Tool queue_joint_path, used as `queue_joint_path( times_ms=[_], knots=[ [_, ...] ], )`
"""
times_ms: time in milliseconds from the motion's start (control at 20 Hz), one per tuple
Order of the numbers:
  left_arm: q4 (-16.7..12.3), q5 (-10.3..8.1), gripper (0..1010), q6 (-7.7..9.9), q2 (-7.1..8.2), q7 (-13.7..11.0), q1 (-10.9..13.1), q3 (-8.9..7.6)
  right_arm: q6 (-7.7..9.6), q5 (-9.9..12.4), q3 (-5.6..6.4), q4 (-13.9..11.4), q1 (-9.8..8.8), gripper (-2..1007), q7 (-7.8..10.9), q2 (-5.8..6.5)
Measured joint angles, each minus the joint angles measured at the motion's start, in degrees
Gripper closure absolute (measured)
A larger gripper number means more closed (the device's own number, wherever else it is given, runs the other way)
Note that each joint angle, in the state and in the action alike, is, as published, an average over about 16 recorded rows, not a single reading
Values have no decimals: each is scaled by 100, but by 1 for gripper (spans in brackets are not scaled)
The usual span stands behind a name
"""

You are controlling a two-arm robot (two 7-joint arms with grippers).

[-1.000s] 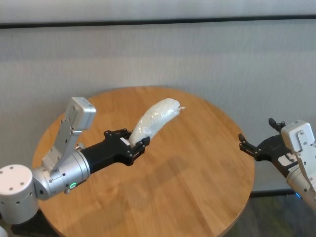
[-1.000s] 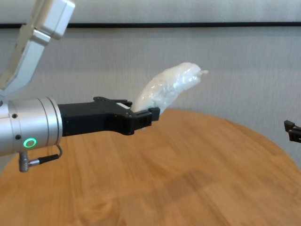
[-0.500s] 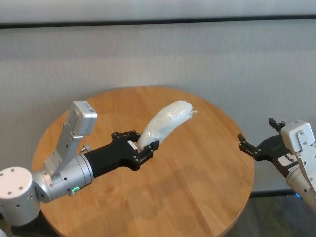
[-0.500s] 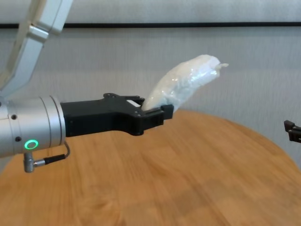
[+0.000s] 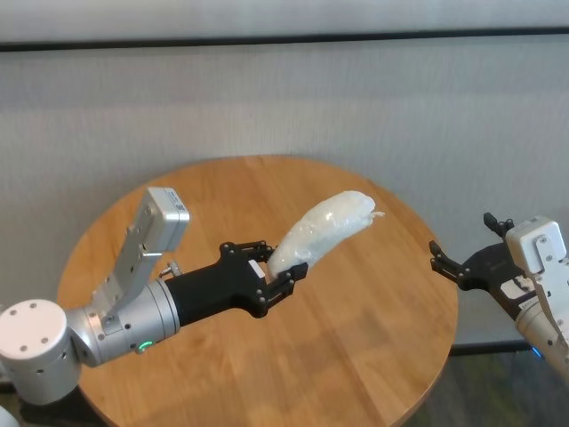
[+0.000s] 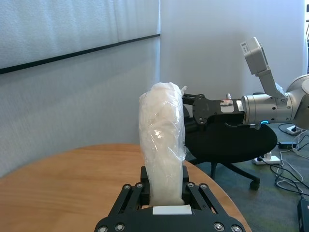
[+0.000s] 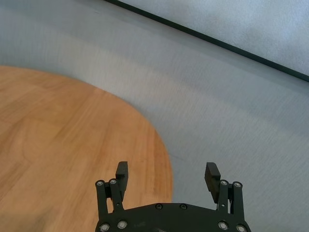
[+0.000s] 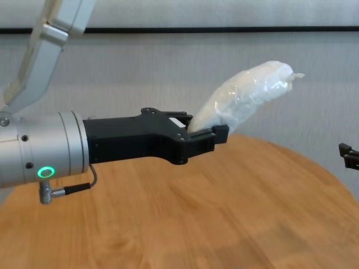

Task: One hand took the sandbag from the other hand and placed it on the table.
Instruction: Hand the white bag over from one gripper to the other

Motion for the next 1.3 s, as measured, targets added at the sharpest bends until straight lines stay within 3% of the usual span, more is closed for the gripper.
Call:
queue_joint_path(
  times_ms=[750, 1300],
  knots=[
    [-78, -134, 653, -173, 157, -105, -40, 227, 0, 0, 0, 0, 0, 5, 0, 0],
    [-132, -121, 653, -110, 247, 31, -71, 324, 0, 0, 0, 0, 0, 5, 0, 0]
  ],
)
